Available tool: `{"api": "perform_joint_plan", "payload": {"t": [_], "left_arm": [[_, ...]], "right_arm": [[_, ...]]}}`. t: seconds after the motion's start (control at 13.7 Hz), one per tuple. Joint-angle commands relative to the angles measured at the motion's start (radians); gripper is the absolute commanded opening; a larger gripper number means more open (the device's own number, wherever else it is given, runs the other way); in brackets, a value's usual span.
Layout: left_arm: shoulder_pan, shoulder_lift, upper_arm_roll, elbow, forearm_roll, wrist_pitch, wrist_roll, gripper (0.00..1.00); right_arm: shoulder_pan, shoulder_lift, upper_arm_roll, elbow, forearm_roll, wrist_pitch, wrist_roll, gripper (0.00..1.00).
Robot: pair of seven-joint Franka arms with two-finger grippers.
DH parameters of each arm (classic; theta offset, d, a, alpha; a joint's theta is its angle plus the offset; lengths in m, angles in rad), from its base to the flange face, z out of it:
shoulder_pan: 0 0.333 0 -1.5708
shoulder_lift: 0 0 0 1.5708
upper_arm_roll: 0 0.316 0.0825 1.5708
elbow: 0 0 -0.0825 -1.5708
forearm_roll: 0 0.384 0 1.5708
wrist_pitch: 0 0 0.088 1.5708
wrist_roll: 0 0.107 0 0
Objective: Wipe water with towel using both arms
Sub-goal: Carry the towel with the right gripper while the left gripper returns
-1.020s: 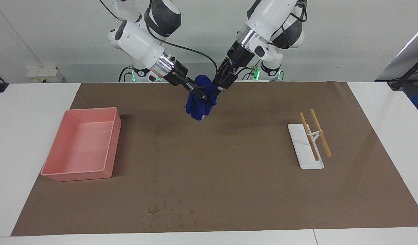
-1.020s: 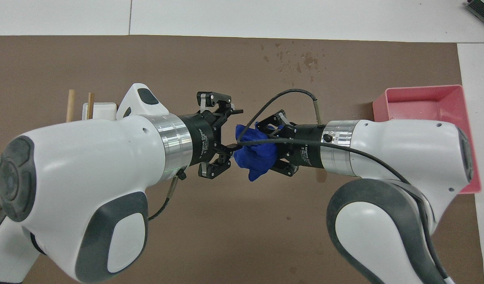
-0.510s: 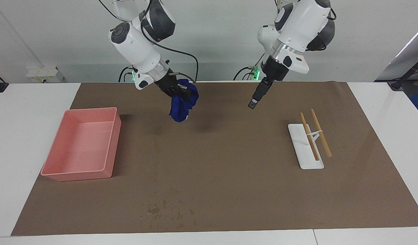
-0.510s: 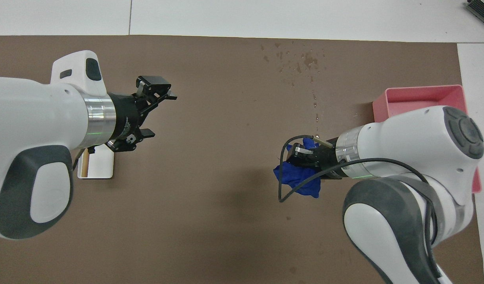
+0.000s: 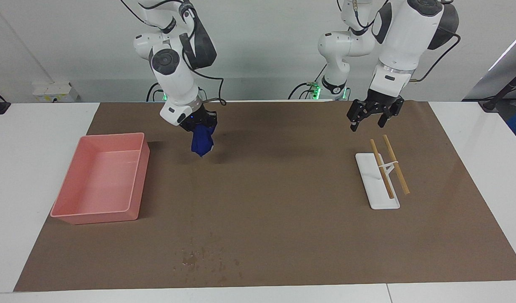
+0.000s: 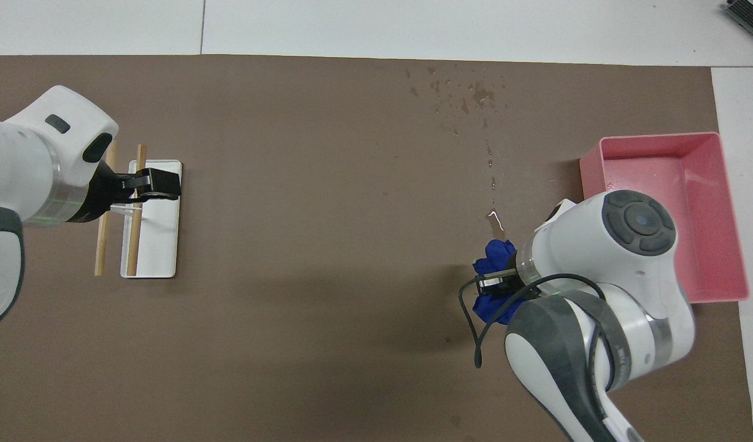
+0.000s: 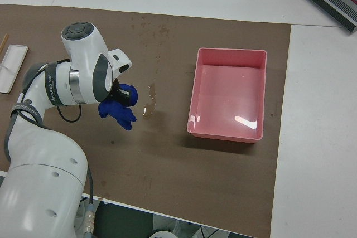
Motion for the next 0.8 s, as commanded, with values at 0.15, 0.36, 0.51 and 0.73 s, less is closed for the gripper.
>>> {"api": "perform_joint_plan", "payload": {"t": [0.15,0.36,0.51,0.73], "left_arm": [[0.072,0.082,0.011,0.186,0.061,-0.249,0.255,1.0],[0.073,0.11,0.012,0.227,0.041,-0.272,0.258,1.0],[0.072,0.09,0.012,0.187,0.041,-0.275,0.249,1.0],[0.083,0.076,0.012,0.176,0.041,-0.277,0.249,1.0]], "right_arm": [[-0.017,0.035,0.005,-0.1,-0.041,0.122,-0.117,0.0],[-0.074,0.112,0.005,-0.109,-0.041,0.248,-0.162,0.0],[-0.103,0.173,0.005,-0.109,-0.041,0.338,-0.183,0.0],[-0.103,0.225,0.006,-0.103,-0.041,0.432,-0.183,0.0]]}}
